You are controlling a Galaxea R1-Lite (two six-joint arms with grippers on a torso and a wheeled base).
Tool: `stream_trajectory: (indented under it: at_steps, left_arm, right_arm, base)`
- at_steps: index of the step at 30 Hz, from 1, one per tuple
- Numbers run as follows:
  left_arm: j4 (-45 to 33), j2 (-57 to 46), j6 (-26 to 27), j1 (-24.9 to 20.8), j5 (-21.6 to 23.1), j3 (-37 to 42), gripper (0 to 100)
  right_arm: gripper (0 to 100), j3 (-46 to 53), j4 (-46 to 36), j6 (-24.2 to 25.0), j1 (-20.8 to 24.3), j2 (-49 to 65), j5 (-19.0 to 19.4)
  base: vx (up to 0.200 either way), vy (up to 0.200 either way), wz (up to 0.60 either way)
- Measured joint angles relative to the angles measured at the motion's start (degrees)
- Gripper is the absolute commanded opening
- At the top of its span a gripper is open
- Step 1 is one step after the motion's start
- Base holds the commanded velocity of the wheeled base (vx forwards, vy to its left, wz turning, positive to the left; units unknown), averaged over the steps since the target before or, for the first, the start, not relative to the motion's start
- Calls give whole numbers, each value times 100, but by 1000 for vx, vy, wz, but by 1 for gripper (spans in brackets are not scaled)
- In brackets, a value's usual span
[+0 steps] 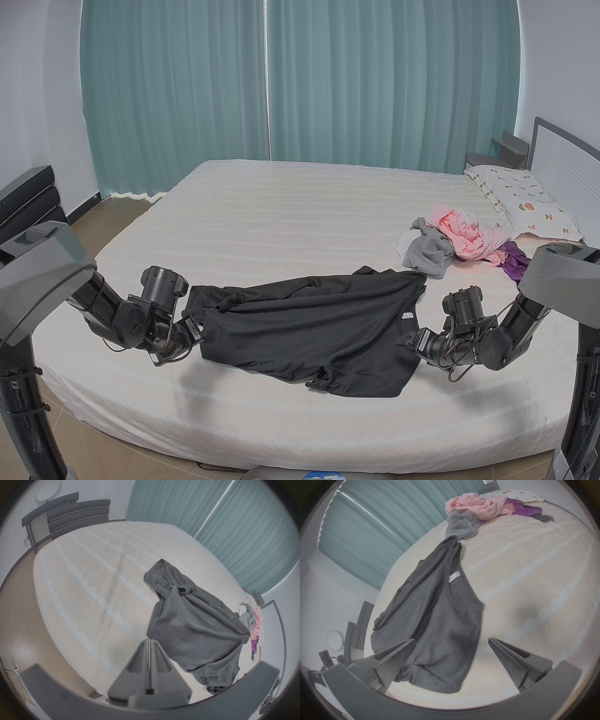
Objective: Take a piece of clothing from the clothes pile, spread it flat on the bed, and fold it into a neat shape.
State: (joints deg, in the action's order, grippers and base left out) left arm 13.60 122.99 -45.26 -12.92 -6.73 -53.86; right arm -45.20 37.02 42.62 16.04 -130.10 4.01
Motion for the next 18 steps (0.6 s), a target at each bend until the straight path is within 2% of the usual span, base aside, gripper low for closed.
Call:
stream_trajectory:
  at_steps: [4,5,10,18]
  left_arm:
    - [22,-216,22,46,2,111,0]
    - [45,-218,18,50,11,108,100]
    - [71,-34,0,55,35,-46,100]
    - [71,728,9,-28,28,-739,100]
  right_arm:
    - [100,116,6,-4,101,69,22]
    - [100,133,6,-4,118,80,22]
    - [100,168,4,-1,160,102,17]
    - [100,207,-2,-30,221,69,-32]
  base:
    - [0,0,0]
    - [0,0,0]
    - [0,0,0]
    - [0,0,0]
